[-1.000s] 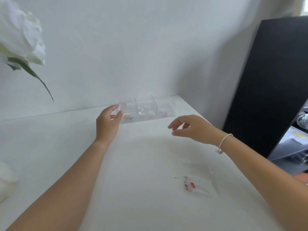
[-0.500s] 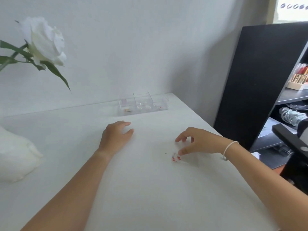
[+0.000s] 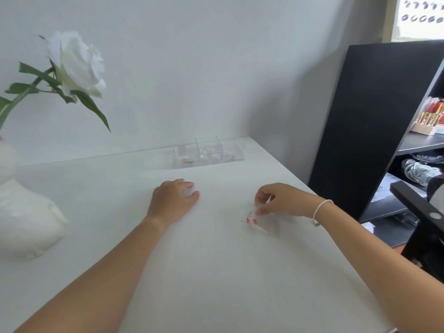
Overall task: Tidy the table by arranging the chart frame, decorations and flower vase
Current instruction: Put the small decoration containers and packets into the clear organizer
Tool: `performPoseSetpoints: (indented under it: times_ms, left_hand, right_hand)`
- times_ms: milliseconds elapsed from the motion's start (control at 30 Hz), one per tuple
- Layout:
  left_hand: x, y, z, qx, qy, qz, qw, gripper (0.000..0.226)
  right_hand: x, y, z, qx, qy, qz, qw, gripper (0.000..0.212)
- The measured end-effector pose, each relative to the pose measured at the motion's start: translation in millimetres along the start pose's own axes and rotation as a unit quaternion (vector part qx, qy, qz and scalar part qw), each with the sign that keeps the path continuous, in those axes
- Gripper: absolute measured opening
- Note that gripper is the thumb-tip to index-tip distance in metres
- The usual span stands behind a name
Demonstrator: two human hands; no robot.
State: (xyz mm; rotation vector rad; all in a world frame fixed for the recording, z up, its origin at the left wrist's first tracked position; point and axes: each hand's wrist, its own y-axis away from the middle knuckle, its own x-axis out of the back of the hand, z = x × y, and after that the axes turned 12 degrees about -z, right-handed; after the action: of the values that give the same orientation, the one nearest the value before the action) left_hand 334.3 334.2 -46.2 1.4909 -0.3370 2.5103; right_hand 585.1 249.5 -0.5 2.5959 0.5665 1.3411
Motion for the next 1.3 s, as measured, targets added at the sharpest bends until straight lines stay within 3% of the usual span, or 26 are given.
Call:
performPoseSetpoints:
  times_ms: [200,433,567,733,967,1100,1300]
  left_hand:
    - [1.4,1.2,2.9,-0.004,-0.013,0.006,1.0,0.036]
    - [0.2,-0.5,2.1,-0.008,-0.008,0.009,1.0,0.034]
    - [-2.0,-3.7,-0.3,-0.01,-0.015,0.009,1.0,0.036]
    - [-4.2,-6.2,-2.5,-0.012,-0.007,0.016,1.0,0.035]
    - [-4.2,-4.9,-1.5,-0.02,-0.008,0.024,0.999,0.036]
    - [-3.8,-5.4,-1.6,-0.022,-0.016,0.021,0.999,0.037]
    - [-3.9,-5.9,-2.4,-0.024,-0.025,0.021,0.999,0.037]
  right_hand:
    - [40.6,-40.5,-14.3,0.032,-0.164,0.119,0.979,0.018]
    - [93.7,-112.4,-24.5,0.054,-0.309,0.267,0.911,0.029]
    - [111.5,-155.7,-28.8,0.021,-0.261,0.333,0.906,0.033]
    - [119.1,-196.8,-21.4,-0.022,-0.193,0.356,0.914,0.035]
    - [109.3,-222.2,-17.8,-0.067,-0.092,0.322,0.94,0.014]
    - [101.5,-225.2,-20.9,-0.077,-0.065,0.316,0.943,0.024]
    - [96.4,-221.5,-23.5,-0.098,0.01,0.317,0.943,0.022]
